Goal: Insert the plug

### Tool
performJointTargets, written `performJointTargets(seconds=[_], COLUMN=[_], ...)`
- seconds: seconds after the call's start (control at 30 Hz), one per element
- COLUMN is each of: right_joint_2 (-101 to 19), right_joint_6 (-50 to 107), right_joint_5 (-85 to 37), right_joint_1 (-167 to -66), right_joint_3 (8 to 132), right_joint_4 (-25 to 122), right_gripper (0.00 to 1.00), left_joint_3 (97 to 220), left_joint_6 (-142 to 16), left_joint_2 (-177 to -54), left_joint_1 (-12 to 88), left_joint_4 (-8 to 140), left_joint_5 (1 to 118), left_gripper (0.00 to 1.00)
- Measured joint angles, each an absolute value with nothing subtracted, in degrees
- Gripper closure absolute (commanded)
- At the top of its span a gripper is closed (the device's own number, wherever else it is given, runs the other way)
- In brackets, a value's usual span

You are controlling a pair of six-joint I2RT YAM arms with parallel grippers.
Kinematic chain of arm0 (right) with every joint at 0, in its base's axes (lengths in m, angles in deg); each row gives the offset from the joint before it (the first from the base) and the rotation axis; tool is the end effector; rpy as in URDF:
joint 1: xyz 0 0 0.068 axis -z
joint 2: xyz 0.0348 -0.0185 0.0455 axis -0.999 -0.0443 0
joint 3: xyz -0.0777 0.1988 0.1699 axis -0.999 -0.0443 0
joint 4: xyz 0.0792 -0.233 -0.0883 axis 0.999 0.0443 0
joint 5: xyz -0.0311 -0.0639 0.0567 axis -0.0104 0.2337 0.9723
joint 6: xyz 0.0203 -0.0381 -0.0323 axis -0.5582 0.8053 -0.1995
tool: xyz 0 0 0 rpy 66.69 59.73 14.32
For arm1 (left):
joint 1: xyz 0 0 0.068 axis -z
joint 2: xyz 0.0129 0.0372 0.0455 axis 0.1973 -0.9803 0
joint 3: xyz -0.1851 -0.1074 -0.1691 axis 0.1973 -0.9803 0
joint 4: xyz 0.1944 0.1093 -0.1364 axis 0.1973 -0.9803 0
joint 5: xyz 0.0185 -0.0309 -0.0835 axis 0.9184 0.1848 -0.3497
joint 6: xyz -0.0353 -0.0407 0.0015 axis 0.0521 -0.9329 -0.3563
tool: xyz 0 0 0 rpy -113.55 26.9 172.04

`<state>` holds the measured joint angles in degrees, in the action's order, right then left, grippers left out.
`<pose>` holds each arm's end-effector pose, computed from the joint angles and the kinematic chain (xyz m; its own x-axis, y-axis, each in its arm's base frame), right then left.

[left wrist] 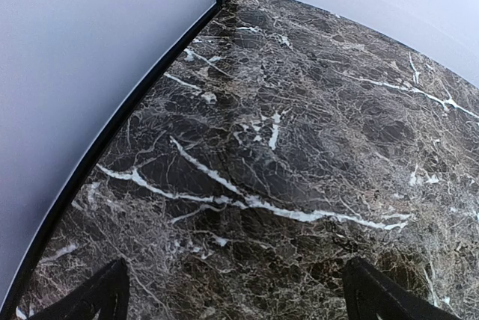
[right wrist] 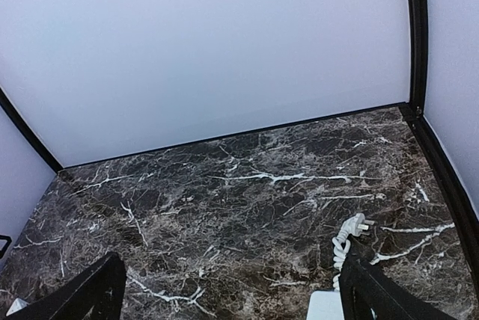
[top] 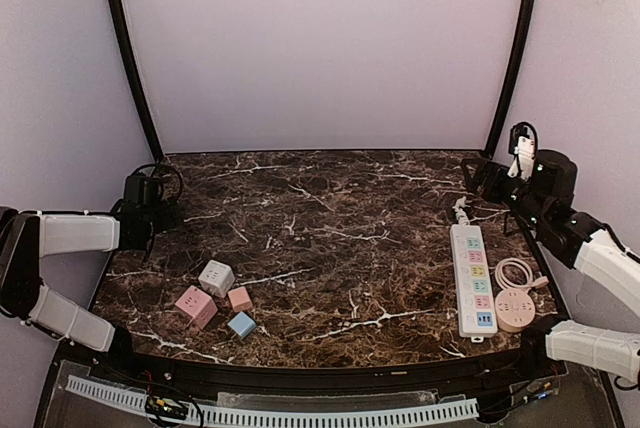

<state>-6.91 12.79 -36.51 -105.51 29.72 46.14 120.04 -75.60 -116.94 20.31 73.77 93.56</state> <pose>0.1909 0.0590 0.2980 -0.2364 0.3249 -0.9157 -0.1469 0.9196 0.3643 0.2678 -0.0263 0.1874 -0.4050 -0.3162 -0.8579 -0.4280 0.8947 -0.1277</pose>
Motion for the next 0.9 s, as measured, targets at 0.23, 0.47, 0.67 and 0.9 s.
performJointTargets(seconds=[0.23, 0.47, 0.67, 0.9], right_joint_2=[-13.03, -23.56, -33.82, -42.49], right_joint_6=[11.98, 10.56, 9.68, 8.57], right_joint_5=[-38.19, -41.86, -45.67, -48.48], right_joint_1=[-105.51, -105.51, -105.53, -105.53], right_joint_3=[32.25, 38.57, 43.09, 45.43], right_joint_4=[49.83, 57.83, 65.63, 72.21], right_gripper=[0.01, 0.01, 0.01, 0.01], left_joint_3=[120.04, 120.04, 120.06, 120.67], left_joint_6=[-75.6, -75.6, -75.6, -75.58], left_joint_2=[-117.03, -117.23, -117.84, -118.6], left_joint_1=[20.29, 20.33, 20.66, 20.66], left_joint_4=[73.79, 73.77, 73.75, 73.66], left_joint_5=[93.56, 93.6, 93.64, 93.82], left_gripper=[0.0, 0.0, 0.01, 0.0])
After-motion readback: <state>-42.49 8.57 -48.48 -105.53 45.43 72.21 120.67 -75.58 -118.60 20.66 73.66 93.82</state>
